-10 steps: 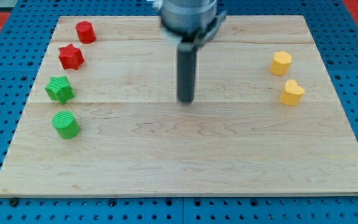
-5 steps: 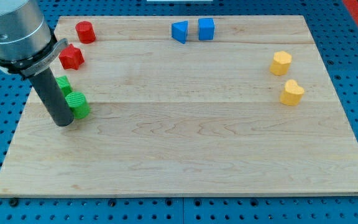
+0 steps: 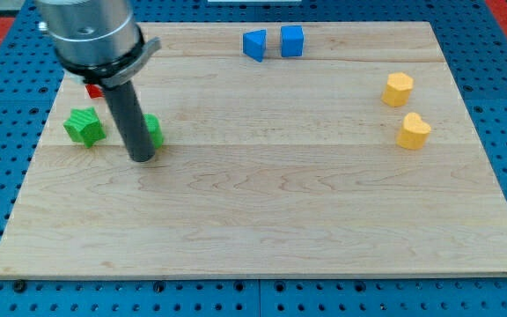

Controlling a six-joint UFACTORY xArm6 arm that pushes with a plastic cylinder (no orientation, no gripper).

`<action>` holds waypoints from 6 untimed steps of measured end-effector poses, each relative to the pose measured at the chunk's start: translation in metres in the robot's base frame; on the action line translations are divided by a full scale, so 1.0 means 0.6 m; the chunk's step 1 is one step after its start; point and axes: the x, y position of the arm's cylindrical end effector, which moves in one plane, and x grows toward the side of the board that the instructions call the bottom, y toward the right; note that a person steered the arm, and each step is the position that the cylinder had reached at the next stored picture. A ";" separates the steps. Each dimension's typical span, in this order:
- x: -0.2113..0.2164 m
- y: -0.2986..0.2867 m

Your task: Drag the green circle into the blue triangle

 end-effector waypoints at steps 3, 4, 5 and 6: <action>-0.015 -0.067; -0.119 -0.040; -0.133 0.059; -0.086 0.017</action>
